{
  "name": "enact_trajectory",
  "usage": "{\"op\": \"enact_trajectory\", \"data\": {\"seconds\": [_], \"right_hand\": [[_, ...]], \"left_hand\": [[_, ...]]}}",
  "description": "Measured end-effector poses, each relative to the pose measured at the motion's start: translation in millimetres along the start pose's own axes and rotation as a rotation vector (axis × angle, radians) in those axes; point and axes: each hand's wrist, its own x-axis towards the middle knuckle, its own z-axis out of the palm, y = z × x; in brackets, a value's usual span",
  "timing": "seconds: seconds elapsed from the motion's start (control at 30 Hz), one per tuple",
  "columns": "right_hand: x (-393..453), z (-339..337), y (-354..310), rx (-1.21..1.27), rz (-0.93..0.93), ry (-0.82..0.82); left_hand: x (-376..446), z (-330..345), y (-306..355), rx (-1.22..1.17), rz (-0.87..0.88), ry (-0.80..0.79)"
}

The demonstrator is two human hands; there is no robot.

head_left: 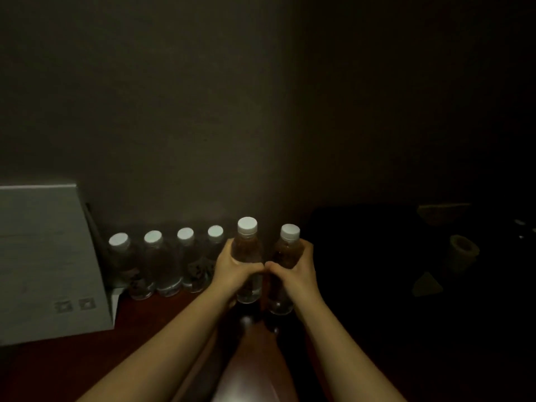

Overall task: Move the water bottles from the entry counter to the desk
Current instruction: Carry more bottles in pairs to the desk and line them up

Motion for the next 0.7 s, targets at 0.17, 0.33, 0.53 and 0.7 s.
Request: {"op": "enact_trajectory", "data": {"seconds": [0.17, 0.33, 0.53, 0.7], "right_hand": [[20, 0, 20, -0.013, 0.033, -0.020], [35, 5, 37, 0.004, 0.069, -0.028], [49, 18, 57, -0.017, 0.085, -0.060], [57, 26, 63, -0.028, 0.071, -0.080]], "left_hand": [[9, 21, -23, -0.022, -0.022, 0.155], [17, 42, -41, -0.063, -0.069, 0.316], [35, 41, -56, 0.008, -0.084, 0.369], [39, 47, -65, -0.026, -0.133, 0.418]]}}
